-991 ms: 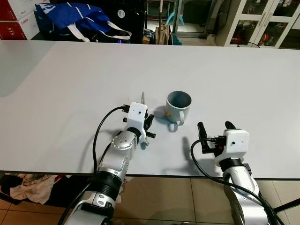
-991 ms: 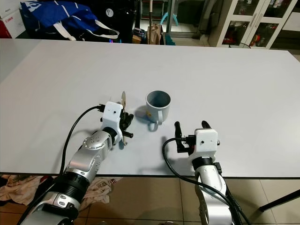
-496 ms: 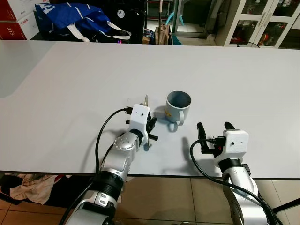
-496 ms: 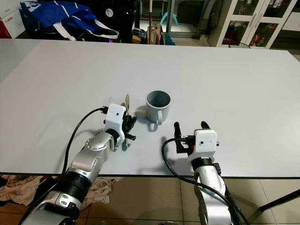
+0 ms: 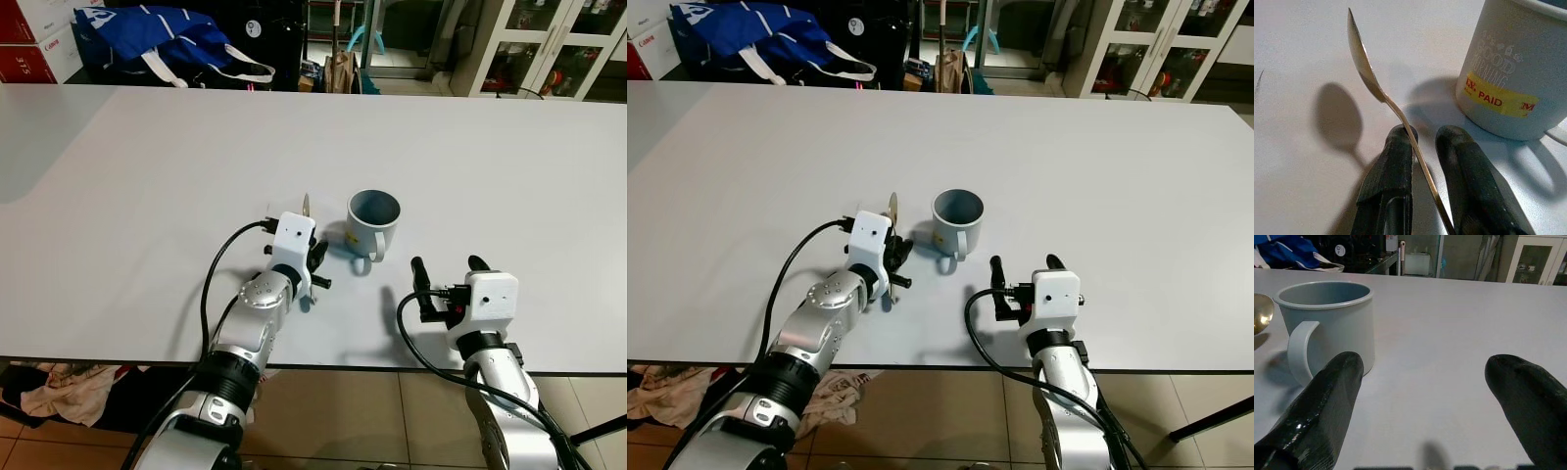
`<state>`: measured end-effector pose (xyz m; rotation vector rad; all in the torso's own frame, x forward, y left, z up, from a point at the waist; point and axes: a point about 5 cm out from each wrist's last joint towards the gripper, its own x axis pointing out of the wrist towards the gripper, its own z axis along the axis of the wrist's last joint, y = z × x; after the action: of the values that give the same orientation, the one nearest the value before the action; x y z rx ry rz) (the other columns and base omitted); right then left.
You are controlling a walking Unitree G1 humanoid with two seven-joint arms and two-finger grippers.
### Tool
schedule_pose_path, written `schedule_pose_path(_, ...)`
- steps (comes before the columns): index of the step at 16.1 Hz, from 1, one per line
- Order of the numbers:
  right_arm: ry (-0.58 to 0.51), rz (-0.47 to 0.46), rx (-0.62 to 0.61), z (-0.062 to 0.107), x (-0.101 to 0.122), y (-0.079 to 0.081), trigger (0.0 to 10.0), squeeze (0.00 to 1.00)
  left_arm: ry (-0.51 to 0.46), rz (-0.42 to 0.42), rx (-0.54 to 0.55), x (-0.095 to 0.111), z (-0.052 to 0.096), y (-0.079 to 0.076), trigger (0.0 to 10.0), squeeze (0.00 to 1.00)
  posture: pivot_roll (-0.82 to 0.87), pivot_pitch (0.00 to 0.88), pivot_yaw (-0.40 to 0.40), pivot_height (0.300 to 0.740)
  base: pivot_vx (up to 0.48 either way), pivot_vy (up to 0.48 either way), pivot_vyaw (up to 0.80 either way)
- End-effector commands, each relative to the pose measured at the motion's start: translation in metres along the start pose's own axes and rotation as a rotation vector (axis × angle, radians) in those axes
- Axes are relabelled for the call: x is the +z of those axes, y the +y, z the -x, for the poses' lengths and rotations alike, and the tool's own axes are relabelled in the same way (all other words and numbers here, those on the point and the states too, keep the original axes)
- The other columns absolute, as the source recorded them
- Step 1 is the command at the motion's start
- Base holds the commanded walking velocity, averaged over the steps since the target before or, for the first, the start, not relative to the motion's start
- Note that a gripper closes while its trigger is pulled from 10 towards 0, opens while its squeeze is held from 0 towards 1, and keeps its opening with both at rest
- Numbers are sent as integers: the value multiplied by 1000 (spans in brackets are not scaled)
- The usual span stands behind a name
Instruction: Setting the table
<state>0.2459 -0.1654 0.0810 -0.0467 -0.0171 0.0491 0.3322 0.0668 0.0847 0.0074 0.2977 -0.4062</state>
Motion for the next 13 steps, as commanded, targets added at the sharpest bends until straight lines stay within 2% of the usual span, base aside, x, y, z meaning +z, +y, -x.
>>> schedule_pose_path(1,-6,6,2,1,3,0,10000,0,23,-2,5,-2,-2,-3,10000,0,-47,0,25,740,0,0,0)
schedule_pose_path(6,-2,8,2,2,3,1,10000,0,78,33,12,-8,-4,-4,10000,0,-51,0,26,740,0,0,0)
schedule_pose_path(7,-1,8,1,3,3,1,10000,0,80,33,12,-8,-4,-4,10000,78,-52,0,25,740,0,0,0)
schedule_pose_path(8,-1,9,1,3,2,1,10000,0,85,36,12,-8,-4,-4,10000,267,-52,0,26,740,0,0,0)
schedule_pose_path(9,0,9,1,3,2,1,10000,0,86,36,12,-8,-4,-4,10000,267,-52,0,26,740,0,0,0)
schedule_pose_path(10,1,9,1,3,2,1,10000,0,87,37,12,-8,-4,-4,10000,741,-51,0,25,740,0,0,0)
schedule_pose_path(12,3,9,2,3,2,1,10000,0,93,41,14,-9,-4,-3,10000,820,-51,0,24,740,0,0,0)
schedule_pose_path(13,4,9,2,3,2,1,10000,0,94,42,15,-9,-4,-3,10000,1000,-50,0,24,740,0,0,0)
